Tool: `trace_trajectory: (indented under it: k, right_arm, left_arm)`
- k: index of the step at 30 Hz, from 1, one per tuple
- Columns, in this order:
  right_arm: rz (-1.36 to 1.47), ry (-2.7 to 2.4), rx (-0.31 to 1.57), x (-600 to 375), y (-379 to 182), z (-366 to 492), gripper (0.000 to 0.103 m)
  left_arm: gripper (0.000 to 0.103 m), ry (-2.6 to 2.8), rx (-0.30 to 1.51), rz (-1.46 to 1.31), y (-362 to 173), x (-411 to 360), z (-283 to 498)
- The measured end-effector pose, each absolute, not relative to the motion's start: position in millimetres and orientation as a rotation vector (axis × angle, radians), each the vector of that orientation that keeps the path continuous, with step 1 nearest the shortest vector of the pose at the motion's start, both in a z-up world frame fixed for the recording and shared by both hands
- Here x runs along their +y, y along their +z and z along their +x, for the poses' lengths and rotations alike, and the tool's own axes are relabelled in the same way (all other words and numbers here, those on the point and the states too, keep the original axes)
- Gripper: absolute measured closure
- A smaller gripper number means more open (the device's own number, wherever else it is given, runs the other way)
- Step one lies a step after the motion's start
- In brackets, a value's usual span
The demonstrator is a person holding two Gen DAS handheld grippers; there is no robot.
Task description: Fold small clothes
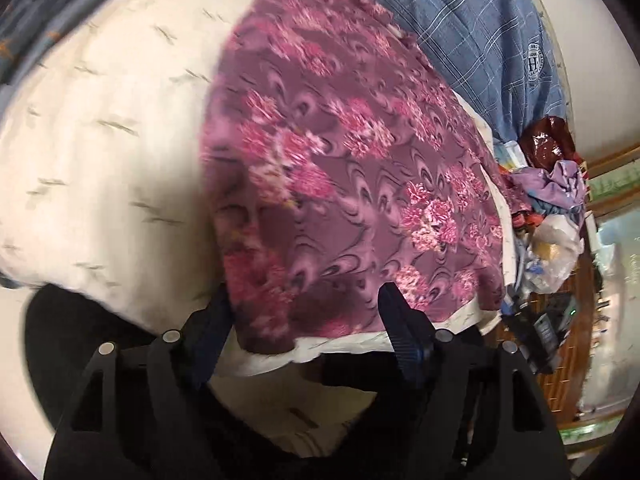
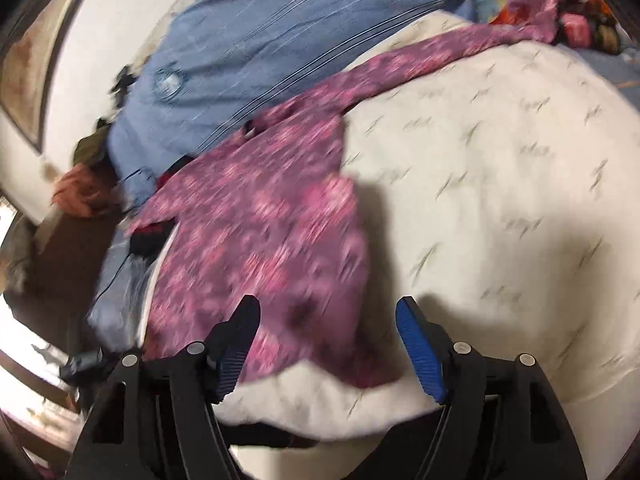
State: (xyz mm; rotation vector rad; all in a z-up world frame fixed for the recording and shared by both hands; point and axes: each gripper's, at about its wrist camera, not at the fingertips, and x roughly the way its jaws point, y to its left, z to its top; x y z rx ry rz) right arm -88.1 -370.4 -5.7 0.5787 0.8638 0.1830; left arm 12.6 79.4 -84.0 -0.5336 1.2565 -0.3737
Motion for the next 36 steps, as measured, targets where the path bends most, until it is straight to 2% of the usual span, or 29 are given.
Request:
trace_trajectory:
  k: [2,3,4,5,7,12,16,17,19,21,22,23,24,25,26,30,33,36]
  right_arm:
    - [0.446,0.146,0.869,-356.1,-9.6,-82.6,0.033]
    - [0.386,0.13,0.863,-349.1,-10.1,-80.4,0.039]
    - [0.351,0.152,0.862,-344.0,-8.1,-76.6,0.079]
    - [0.338,0.171,0.867,-340.3,-4.9,-75.0,0.097]
    - [0.368,0.251,0.854,-336.0,10.4,-81.4,0.098]
    - [0.55,0.432,0.84,-339.3,48.3,-123.2,0.098]
    - [0.514,0.269,0.995,-345.7,12.9,-116.6,0.097]
    - [0.529,0.228,1.041,-347.7,2.7,-112.0,0.092]
    - [0.571,0.155,1.085,-358.0,-6.2,-107.8,0.092]
    - [0.586,0.11,1.005,-374.8,10.2,-106.2,0.091]
    - [0.589,0.099,0.953,-381.8,21.4,-102.8,0.087]
    - [0.593,0.092,0.904,-387.7,30.3,-93.9,0.078]
    - [0.597,0.088,0.857,-393.4,39.4,-85.3,0.071]
    - [0.598,0.082,0.818,-397.0,45.9,-70.4,0.061]
    - [0.599,0.082,0.795,-397.2,48.7,-52.9,0.058]
    - [0.592,0.084,0.762,-384.6,44.9,25.0,0.059]
    - [0.509,0.028,0.768,-370.8,28.2,70.7,0.064]
    - [0.413,-0.032,0.881,-364.3,-4.9,97.1,0.07]
  left_arm:
    - [0.034,-0.341,1.281,-0.577,-91.6,75.2,24.5]
    - [0.053,-0.311,1.277,-0.586,-90.3,76.7,26.5]
    - [0.092,-0.283,1.263,-0.574,-84.3,79.0,28.7]
    - [0.098,-0.264,1.266,-0.556,-78.3,83.5,30.2]
    - [0.098,-0.261,1.253,-0.606,-67.0,101.5,23.7]
    - [0.097,-0.158,1.212,-0.519,-40.5,134.0,-1.5]
    - [0.095,-0.107,1.347,-0.494,-78.5,134.0,6.2]
    - [0.093,-0.114,1.364,-0.501,-84.5,134.7,4.9]
    - [0.092,-0.136,1.341,-0.521,-79.9,141.6,-0.9]
    - [0.091,-0.159,1.254,-0.524,-58.7,154.8,-10.4]
    - [0.082,-0.156,1.204,-0.507,-46.1,154.7,-6.8]
    - [0.075,-0.16,1.174,-0.486,-37.3,150.3,0.9]
    - [0.059,-0.165,1.154,-0.461,-29.7,142.2,12.8]
    - [0.051,-0.176,1.128,-0.44,-20.8,128.4,27.5]
    - [0.049,-0.193,1.115,-0.427,-16.8,120.9,35.2]
    - [0.047,-0.26,1.128,-0.327,-15.3,53.0,93.1]
    - [0.047,-0.271,1.172,-0.248,-33.0,8.3,131.2]
    - [0.047,-0.21,1.237,-0.127,-63.4,-24.1,155.7]
